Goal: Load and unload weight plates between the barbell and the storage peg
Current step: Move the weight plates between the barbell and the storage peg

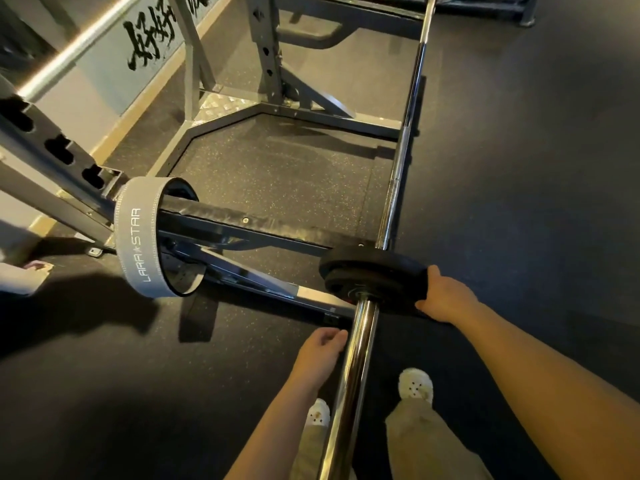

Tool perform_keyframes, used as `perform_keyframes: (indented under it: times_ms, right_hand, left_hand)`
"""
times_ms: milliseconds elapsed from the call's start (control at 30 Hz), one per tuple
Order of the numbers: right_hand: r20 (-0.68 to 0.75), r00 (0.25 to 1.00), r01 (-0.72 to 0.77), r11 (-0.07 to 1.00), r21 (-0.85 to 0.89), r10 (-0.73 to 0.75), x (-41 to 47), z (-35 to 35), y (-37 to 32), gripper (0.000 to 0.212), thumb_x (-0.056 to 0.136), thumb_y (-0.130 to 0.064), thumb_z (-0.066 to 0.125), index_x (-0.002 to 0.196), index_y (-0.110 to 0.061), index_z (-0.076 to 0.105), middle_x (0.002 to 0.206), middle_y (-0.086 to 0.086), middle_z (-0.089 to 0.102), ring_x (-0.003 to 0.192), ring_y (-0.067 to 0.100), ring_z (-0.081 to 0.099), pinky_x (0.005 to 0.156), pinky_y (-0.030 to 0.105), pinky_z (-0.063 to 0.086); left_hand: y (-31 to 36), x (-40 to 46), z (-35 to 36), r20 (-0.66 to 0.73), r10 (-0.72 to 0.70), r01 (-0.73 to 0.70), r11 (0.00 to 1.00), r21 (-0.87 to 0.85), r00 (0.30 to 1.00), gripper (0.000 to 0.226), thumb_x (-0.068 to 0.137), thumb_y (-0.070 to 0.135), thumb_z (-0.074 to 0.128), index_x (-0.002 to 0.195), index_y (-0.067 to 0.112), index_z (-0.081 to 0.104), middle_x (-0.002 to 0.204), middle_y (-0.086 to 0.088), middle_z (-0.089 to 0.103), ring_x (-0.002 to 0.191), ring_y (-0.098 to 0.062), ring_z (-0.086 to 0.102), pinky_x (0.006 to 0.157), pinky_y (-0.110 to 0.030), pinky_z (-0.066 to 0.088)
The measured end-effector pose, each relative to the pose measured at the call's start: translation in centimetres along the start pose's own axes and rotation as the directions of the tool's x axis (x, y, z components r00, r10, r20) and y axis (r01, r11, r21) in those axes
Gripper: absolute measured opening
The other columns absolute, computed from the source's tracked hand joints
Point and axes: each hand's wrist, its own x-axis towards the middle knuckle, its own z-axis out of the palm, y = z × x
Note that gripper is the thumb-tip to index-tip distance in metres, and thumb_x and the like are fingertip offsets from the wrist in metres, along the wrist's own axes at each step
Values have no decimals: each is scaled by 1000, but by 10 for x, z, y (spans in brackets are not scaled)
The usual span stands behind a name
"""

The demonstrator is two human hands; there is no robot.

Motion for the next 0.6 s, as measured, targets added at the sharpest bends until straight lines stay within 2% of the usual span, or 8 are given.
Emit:
perform_keyframes:
  times_ms: [100,200,300,433,500,600]
  right_hand:
    - [34,994,101,995,-9,-101,13,-8,6,77,81,-32,73,139,-17,24,93,1,57,77,14,56,57,24,41]
    - [89,963,264,952,-155,-253,22,-20,15,80,81,-41,72,141,-18,24,112,6,61,94,20,61,67,29,45]
    - [134,922,383,901,-203,-362,23,-26,32,75,86,-43,65,142,-17,23,117,7,60,102,23,61,76,33,49]
    - [351,845,457,886,-80,-404,19,-48,65,64,90,-39,61,143,-22,29,124,7,58,107,23,58,83,33,46]
    - [436,802,515,843,-156,-409,17,-77,92,56,93,-38,58,142,-22,37,130,6,55,113,23,55,89,34,44]
    - [402,824,517,821,-243,-400,25,-122,115,52,95,-40,55,140,-18,41,137,8,49,122,25,49,98,36,42]
  left_hand:
    - [15,4,21,-69,37,-38,999,-15,997,26,97,36,53,122,30,54,113,8,58,104,-8,55,88,-28,45]
    - [37,16,58,-198,57,-75,994,-85,979,20,96,36,54,115,32,58,109,7,61,100,-8,58,80,-26,46]
    - [63,26,108,-302,70,-112,986,-126,951,17,96,33,55,111,30,61,103,7,64,96,-7,61,82,-26,49]
    - [98,36,174,-265,145,-160,987,-36,953,9,96,30,55,101,30,62,100,4,66,92,-8,62,81,-26,50]
    - [115,39,206,-240,130,-142,989,-33,962,6,96,30,56,95,33,61,99,4,65,90,-9,62,80,-27,51]
    - [138,46,227,-269,83,-106,991,-75,960,9,97,29,55,101,26,62,95,3,64,83,-8,61,67,-21,45]
